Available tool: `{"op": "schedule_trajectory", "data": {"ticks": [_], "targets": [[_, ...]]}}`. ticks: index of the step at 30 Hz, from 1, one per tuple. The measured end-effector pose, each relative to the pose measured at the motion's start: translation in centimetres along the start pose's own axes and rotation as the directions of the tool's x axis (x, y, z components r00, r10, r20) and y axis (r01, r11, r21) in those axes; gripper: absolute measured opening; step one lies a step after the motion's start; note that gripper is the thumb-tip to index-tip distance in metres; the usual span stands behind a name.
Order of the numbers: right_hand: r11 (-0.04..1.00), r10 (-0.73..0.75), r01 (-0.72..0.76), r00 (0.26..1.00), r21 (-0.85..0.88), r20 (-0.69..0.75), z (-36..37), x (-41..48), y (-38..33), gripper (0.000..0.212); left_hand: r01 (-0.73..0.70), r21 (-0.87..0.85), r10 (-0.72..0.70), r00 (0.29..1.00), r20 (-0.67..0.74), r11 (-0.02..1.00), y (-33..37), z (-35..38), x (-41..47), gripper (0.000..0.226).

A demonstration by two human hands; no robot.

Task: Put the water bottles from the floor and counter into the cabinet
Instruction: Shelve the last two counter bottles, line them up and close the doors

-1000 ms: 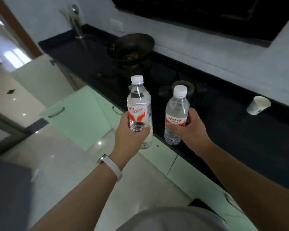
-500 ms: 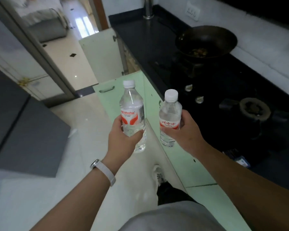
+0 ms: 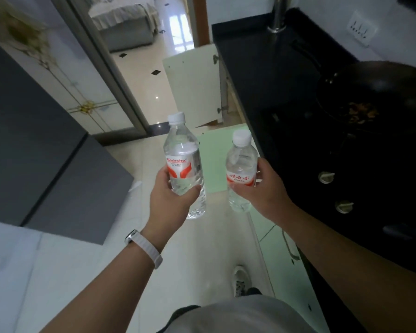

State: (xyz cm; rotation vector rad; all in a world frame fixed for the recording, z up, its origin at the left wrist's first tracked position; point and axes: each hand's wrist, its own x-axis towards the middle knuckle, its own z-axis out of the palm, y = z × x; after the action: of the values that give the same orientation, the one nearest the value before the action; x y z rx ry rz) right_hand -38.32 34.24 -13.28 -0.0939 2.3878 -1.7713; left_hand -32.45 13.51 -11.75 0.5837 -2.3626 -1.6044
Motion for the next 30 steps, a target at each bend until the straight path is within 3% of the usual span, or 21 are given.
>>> {"op": "schedule_trajectory", "data": {"ticks": [13,24,30], "targets": [[0.999,-0.018,0.023,0.986,-0.031,0.167,8.3,10.2,-2.6,0.047,0.112,-0.003,-0.110,0.972,-0.206,0.994,-2.7,-5.2,7.5,0.056],[0.994,-0.026,0.039,0.993,-0.107,0.115,21.3,17.5,-6.9,0.043,0.125,-0.056,-0.131,0.985,-0.113,0.991,-7.9,-15.0,19.8,0.061],[0.992,-0.020,0.032,0.995,-0.122,0.097,29.5,21.8,-10.3,0.051,0.100,-0.068,-0.104,0.993,-0.059,0.993,-9.7,-21.7,27.7,0.061]]}}
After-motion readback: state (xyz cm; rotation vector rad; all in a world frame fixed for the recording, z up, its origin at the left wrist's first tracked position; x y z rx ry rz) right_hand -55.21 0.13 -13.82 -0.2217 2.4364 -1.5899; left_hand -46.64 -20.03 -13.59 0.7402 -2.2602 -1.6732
